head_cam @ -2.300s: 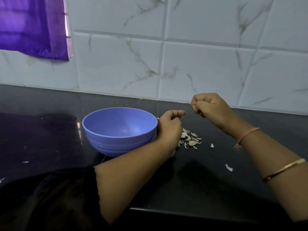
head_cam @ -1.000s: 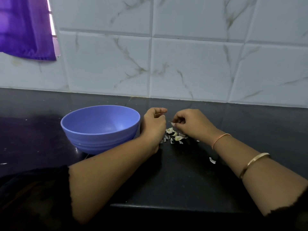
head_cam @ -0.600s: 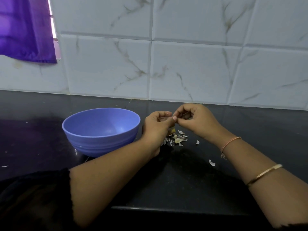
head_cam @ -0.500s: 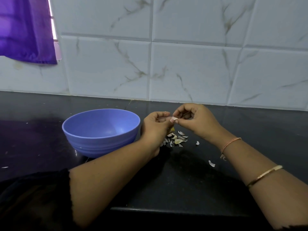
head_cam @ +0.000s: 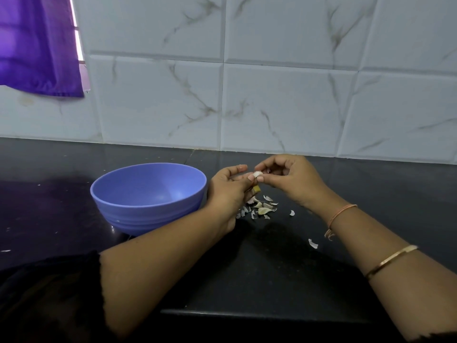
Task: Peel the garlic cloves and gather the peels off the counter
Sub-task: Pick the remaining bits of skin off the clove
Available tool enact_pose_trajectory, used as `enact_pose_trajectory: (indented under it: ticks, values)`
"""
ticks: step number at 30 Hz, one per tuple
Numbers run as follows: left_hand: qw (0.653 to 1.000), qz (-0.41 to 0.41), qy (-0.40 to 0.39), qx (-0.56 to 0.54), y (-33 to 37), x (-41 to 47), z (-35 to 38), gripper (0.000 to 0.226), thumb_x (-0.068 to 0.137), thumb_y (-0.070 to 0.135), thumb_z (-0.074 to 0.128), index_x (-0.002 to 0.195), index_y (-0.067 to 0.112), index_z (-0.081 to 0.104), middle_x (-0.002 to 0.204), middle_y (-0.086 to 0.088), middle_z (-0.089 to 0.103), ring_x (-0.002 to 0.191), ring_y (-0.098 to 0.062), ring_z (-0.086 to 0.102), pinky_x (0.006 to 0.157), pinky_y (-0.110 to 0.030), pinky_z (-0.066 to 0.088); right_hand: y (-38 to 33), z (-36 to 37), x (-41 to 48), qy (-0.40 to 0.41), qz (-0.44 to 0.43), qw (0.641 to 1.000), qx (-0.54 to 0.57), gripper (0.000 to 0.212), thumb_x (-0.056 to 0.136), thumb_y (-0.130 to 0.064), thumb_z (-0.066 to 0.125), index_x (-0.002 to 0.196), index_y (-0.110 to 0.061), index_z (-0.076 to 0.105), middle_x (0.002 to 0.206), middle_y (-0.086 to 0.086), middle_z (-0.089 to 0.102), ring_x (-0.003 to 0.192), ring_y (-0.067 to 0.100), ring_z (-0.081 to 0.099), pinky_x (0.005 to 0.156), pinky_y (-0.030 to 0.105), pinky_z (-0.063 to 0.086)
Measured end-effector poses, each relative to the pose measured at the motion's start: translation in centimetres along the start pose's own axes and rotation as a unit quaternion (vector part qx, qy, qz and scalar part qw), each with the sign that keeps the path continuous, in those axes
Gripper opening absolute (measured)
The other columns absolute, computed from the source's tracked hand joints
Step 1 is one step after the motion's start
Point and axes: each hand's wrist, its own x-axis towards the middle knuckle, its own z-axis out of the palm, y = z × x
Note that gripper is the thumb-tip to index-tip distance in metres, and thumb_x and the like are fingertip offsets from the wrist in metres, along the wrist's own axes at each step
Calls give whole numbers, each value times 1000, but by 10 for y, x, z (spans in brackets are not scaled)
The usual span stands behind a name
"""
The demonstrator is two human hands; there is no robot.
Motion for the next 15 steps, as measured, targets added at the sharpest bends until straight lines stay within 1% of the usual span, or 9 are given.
enact_pose_trajectory:
  ticks: [3, 5, 7, 8, 11, 15]
  values:
    - [1000, -12, -1, 15, -1, 1, 0, 16, 85, -1, 60, 94, 11, 55, 82, -5, 64, 78, -11, 63, 73, -23, 55, -1, 1, -1, 1, -2, 999, 32, 10, 76, -9, 72, 84, -13, 68, 72, -3, 64, 64, -3, 55, 63, 11, 44]
    - [999, -16, 1, 30, -2, 1, 0, 17, 86, 1, 61, 98, 10, 55, 83, -5, 63, 76, -11, 61, 75, -25, 53, -1, 1, -1, 5, -3, 999, 42, 9, 76, -9, 72, 81, -14, 67, 71, -3, 65, 61, -5, 57, 59, 8, 43]
    - [999, -12, 9, 40, -2, 1, 0, 19, 86, 2, 60, 103, 8, 55, 82, -4, 61, 72, -11, 58, 70, -22, 52, -1, 2, 0, 10, 0, 999, 45, 10, 77, -9, 71, 79, -17, 65, 71, -1, 66, 63, -2, 60, 60, 11, 45]
    - [999, -11, 14, 44, -2, 1, 0, 18, 86, 2, 61, 102, 8, 56, 81, -3, 61, 70, -11, 57, 67, -20, 52, 0, 2, 0, 13, 2, 999, 43, 11, 77, -8, 70, 79, -18, 65, 71, 0, 67, 64, 0, 61, 61, 14, 47]
    - [998, -11, 34, 59, -2, 3, -1, 8, 87, 6, 61, 91, 12, 58, 78, -2, 60, 68, -10, 56, 66, -22, 51, 1, 1, 1, 25, 7, 999, 37, 13, 81, -6, 67, 81, -19, 66, 70, 0, 66, 66, 5, 61, 65, 22, 50]
    - [997, -5, 46, 70, -2, 3, -2, 6, 89, 8, 59, 88, 14, 59, 76, -2, 59, 66, -9, 55, 65, -21, 51, 1, 1, 1, 18, 21, 998, 49, 15, 84, -2, 62, 89, -15, 68, 73, 3, 66, 67, 5, 63, 64, 20, 53]
